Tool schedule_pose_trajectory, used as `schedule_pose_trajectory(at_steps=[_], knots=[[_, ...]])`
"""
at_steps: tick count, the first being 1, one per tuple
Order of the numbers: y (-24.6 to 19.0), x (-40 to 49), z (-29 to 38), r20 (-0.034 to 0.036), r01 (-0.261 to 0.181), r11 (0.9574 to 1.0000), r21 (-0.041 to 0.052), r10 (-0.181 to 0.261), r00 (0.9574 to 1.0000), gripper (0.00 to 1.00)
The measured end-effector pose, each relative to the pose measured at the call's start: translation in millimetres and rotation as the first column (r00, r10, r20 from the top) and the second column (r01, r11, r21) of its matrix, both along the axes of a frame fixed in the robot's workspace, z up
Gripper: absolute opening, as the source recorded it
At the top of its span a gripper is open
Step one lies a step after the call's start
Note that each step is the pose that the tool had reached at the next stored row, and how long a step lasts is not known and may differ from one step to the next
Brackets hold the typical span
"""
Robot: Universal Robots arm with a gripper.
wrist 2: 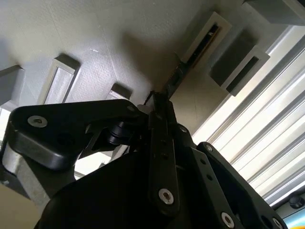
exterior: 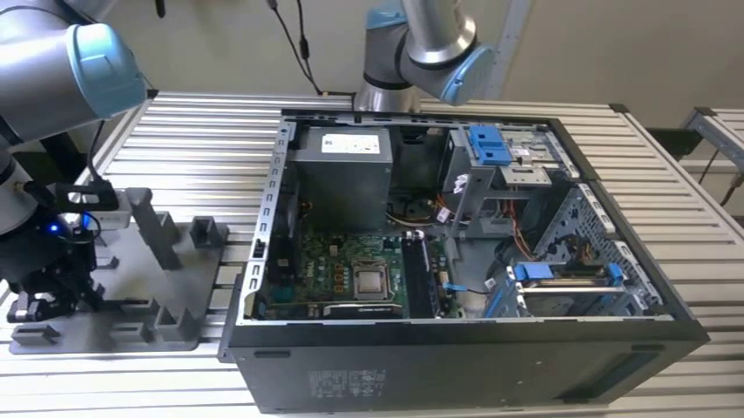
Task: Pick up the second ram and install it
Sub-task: 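Pick up the second ram and move it above second insertion slot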
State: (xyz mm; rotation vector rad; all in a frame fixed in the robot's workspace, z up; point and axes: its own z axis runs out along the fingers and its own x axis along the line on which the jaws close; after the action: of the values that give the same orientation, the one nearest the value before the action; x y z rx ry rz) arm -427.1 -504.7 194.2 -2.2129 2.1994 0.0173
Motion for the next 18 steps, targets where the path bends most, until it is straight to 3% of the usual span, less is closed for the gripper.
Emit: schedule_pose_trajectory(at_steps=[6, 18], knots=[[0.0, 0.0, 1.0, 0.0005, 0.0, 1.0, 0.0004, 0.0, 1.0, 0.14], [0.0, 0.0, 21.6, 0.0001, 0.0, 1.0, 0.0, 0.0, 1.0, 0.14]])
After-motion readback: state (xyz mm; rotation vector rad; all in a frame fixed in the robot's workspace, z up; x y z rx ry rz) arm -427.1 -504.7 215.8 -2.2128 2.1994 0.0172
